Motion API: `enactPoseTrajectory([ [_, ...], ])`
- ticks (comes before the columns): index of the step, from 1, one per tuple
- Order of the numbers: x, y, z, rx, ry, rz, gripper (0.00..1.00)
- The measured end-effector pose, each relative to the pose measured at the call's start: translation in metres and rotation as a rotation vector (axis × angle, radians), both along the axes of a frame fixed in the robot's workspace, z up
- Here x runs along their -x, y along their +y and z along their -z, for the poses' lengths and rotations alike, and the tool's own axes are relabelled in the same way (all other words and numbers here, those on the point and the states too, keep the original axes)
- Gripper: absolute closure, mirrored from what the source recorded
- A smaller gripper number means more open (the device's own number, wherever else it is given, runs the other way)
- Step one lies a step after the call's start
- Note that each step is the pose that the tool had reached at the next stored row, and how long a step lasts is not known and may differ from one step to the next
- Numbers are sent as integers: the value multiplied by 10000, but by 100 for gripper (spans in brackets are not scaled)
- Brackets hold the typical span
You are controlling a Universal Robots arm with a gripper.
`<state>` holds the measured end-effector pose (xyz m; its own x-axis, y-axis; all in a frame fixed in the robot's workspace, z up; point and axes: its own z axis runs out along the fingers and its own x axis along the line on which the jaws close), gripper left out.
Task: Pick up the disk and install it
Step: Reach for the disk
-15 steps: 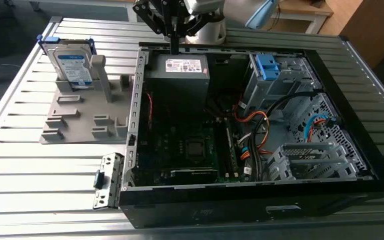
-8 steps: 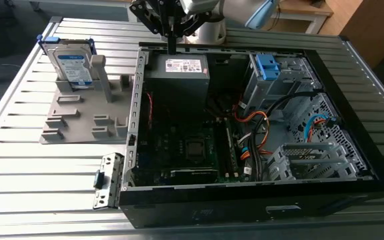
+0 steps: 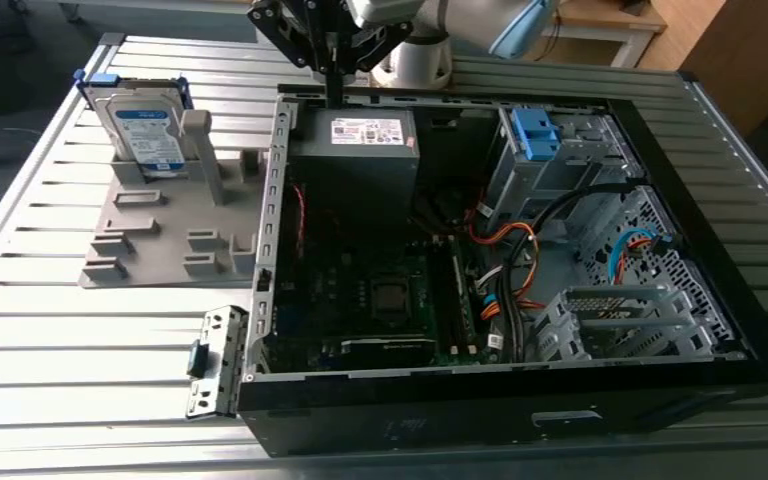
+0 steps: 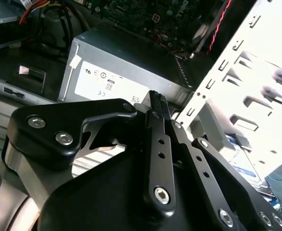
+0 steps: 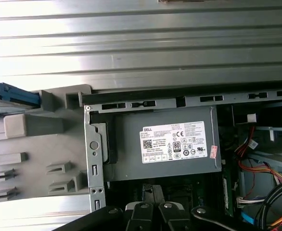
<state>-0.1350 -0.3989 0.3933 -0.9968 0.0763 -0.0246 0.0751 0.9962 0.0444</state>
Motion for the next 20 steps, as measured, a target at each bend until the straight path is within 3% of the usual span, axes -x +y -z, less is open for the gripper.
enactPoseTrajectory([
  [20, 149, 0, 0, 0, 0, 0, 89],
])
